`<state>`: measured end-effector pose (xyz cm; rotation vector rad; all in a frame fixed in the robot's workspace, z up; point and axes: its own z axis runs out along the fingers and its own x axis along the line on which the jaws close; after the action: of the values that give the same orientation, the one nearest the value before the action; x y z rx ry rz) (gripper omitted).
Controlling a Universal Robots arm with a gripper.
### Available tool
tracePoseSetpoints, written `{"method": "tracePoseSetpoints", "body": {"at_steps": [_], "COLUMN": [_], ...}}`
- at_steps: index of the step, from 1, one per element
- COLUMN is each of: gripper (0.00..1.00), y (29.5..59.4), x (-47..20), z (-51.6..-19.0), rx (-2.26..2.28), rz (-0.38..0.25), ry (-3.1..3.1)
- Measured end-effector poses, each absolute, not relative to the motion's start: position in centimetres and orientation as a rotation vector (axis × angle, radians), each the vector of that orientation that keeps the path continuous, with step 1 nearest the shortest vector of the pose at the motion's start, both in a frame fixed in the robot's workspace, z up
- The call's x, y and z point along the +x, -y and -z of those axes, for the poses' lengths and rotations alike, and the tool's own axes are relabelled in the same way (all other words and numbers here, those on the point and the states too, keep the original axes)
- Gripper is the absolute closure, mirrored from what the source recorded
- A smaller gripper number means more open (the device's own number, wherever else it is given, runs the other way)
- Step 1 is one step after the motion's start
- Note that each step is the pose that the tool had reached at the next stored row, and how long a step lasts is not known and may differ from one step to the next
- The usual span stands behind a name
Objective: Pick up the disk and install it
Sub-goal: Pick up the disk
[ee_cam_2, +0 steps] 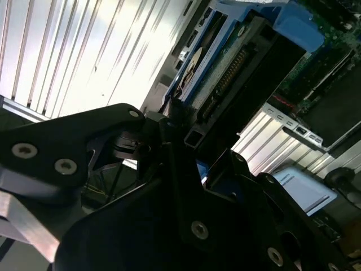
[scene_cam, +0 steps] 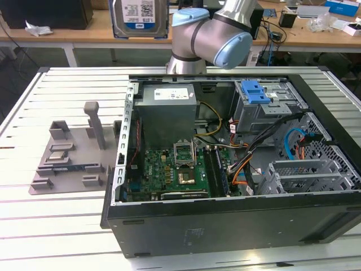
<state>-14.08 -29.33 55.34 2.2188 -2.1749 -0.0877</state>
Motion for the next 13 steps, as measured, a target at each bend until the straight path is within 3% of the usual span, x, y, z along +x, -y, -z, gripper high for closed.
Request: {"method": "tracePoseSetpoints", "body": {"at_steps": [13], "gripper": [0.63], "y": [29.3], "x": [-6.3], "z": [-55.3], "rx": [2.216], "rz": [0.092], "ry": [2.173]}}
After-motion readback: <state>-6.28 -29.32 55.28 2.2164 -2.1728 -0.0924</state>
